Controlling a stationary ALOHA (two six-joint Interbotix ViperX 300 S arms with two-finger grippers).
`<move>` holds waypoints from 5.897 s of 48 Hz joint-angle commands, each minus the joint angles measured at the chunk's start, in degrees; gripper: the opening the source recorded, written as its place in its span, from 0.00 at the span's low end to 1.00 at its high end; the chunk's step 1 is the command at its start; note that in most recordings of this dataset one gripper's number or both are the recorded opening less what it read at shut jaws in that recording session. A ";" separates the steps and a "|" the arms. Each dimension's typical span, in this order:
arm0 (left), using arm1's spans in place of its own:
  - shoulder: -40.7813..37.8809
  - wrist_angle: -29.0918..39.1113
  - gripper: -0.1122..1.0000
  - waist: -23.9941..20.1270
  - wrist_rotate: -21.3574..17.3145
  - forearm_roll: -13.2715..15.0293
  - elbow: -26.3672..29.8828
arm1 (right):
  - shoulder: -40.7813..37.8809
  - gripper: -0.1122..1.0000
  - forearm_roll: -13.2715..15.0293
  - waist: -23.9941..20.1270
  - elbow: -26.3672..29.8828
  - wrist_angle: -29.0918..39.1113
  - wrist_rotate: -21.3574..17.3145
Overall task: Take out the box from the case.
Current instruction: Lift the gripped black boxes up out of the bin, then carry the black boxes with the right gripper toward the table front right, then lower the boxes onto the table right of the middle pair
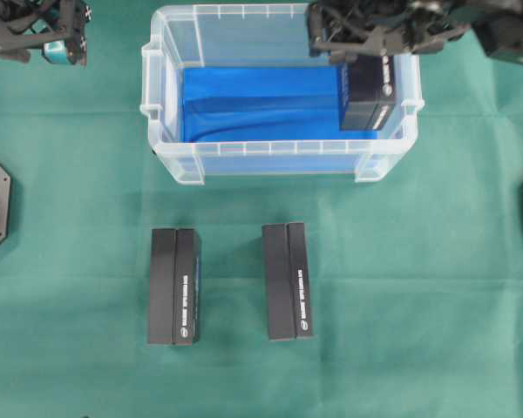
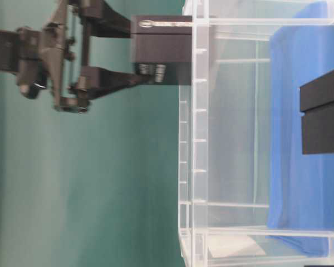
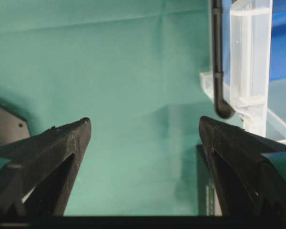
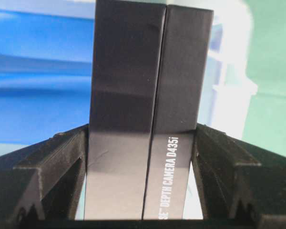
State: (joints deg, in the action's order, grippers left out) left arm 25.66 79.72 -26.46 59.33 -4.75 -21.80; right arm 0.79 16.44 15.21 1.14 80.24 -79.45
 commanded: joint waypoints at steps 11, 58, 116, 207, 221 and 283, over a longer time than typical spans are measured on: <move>0.62 -0.79 0.94 0.09 0.09 0.00 0.70 | 2.29 0.70 1.14 -0.53 7.82 4.92 1.49; 0.62 -0.79 0.94 0.18 0.00 0.00 0.62 | 2.20 0.70 2.29 -2.37 13.71 9.49 1.58; 0.70 -0.88 0.94 0.18 -0.09 0.09 0.62 | 1.85 0.70 3.60 -3.52 13.62 9.84 1.85; 0.88 1.32 0.94 0.88 1.41 0.09 -0.70 | -1.05 0.70 5.01 -37.71 13.80 21.01 -29.27; 0.88 1.32 0.94 0.79 1.41 0.09 -0.79 | -1.41 0.70 4.92 -38.41 13.89 21.01 -30.32; 0.88 1.05 0.94 1.58 1.41 0.09 -1.05 | -3.52 0.70 -0.09 -38.23 -8.61 -0.88 -38.85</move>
State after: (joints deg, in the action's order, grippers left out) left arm 25.84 80.95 -25.05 60.64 -4.75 -23.47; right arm -4.04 16.88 -23.29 -5.19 82.88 -117.51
